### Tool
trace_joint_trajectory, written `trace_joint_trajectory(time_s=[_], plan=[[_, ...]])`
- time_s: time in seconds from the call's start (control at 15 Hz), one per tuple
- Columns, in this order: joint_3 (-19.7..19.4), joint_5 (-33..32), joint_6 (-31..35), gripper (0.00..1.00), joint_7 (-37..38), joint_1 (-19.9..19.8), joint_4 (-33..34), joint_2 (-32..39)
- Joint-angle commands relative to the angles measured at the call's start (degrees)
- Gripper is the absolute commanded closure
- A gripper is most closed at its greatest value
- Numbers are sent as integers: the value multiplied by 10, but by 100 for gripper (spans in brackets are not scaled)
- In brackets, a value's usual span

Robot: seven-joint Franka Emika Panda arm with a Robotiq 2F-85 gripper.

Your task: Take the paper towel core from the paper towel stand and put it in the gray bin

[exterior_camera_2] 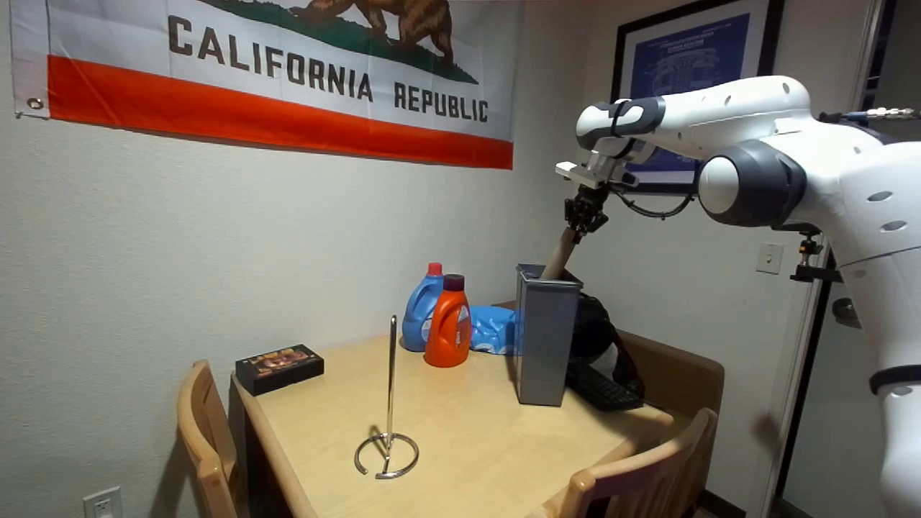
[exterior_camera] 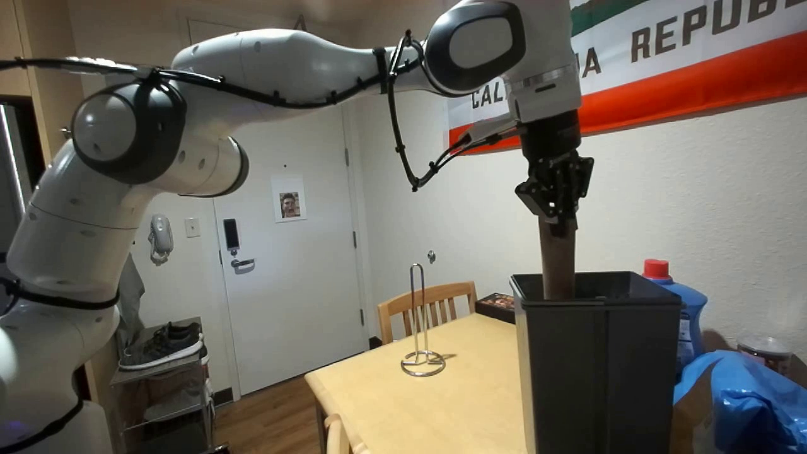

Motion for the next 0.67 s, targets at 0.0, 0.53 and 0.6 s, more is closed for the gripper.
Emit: trace_joint_trajectory(time_s=[0.0,0.53,0.6], plan=[[18,-4,-33,44,25,-21,54,29],[34,-4,-43,0,31,-40,97,49],[36,-3,-43,0,31,-42,101,49]])
